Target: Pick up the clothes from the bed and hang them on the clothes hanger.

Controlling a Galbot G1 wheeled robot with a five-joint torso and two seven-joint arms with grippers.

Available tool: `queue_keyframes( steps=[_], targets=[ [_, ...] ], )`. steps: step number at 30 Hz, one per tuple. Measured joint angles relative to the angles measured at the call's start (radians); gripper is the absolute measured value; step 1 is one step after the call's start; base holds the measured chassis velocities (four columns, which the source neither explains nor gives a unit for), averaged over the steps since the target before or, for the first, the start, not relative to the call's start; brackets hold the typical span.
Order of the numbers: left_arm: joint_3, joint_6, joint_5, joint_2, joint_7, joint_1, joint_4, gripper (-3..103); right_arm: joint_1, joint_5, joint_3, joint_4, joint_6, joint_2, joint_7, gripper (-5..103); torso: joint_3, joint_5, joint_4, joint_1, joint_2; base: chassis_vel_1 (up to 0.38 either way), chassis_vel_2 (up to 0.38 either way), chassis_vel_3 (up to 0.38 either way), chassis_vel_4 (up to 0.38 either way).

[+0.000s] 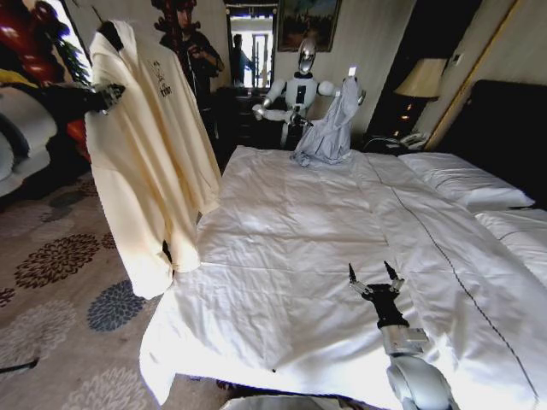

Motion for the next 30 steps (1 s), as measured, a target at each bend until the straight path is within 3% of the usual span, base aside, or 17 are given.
queue_keyframes(
  steps=[10, 15, 26, 30],
  targets=[
    [-0.005, 0.025, -0.031, 0.006, -0.044, -0.007, 0.013, 18, 0.0, 0.0, 0.0, 0.0, 0.0, 0.0, 0.0, 100, 0.0, 0.0001, 0.0001, 0.0, 0.0, 0.0, 0.0, 0.0, 0.0],
    [-0.01, 0.034, -0.086, 0.007, -0.094, -0.017, 0.02, 18, 0.0, 0.0, 0.0, 0.0, 0.0, 0.0, 0.0, 100, 0.0, 0.0001, 0.0001, 0.0, 0.0, 0.0, 0.0, 0.0, 0.0],
    [-0.023, 0.045, -0.121, 0.015, -0.13, -0.011, 0.016, 18, 0.0, 0.0, 0.0, 0.0, 0.0, 0.0, 0.0, 100, 0.0, 0.0001, 0.0001, 0.0, 0.0, 0.0, 0.0, 0.0, 0.0],
    [-0.065, 0.048, -0.139, 0.022, -0.135, 0.026, 0.012, 18, 0.0, 0.0, 0.0, 0.0, 0.0, 0.0, 0.0, 100, 0.0, 0.0, 0.0002, 0.0, 0.0, 0.0, 0.0, 0.0, 0.0]
  ],
)
